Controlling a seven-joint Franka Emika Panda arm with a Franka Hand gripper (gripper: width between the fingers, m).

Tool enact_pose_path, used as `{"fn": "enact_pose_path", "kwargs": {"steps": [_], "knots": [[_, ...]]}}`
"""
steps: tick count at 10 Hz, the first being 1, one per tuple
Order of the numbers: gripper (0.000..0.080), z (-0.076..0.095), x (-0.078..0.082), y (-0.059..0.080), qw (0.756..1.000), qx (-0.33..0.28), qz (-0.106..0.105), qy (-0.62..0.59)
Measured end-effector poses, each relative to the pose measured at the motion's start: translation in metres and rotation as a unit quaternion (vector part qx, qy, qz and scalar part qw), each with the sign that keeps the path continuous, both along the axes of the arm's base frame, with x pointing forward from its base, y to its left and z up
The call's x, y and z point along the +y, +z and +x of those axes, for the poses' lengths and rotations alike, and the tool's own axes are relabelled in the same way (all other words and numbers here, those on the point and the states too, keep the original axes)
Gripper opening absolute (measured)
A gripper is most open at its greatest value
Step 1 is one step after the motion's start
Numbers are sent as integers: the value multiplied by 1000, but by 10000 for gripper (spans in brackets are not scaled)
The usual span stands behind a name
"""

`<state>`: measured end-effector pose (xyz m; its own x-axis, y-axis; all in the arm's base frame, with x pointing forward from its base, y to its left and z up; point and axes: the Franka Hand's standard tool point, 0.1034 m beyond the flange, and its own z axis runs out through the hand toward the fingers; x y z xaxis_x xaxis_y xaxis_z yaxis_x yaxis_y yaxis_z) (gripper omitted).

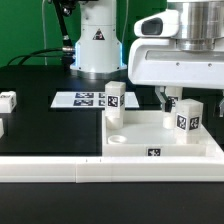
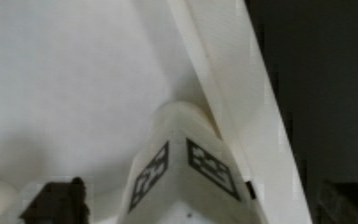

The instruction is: Assemble square table

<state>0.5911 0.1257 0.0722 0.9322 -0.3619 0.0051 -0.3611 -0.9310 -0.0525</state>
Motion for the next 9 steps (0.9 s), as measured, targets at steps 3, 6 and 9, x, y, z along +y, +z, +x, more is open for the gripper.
{"fn": "enact_pose_path", "kwargs": {"steps": [3, 6, 9], "knots": [[649, 1, 0, 0, 992, -6, -5, 122], [649, 1, -3, 0, 975, -11, -10, 223], [649, 1, -4, 0, 954, -13, -16, 301]]}}
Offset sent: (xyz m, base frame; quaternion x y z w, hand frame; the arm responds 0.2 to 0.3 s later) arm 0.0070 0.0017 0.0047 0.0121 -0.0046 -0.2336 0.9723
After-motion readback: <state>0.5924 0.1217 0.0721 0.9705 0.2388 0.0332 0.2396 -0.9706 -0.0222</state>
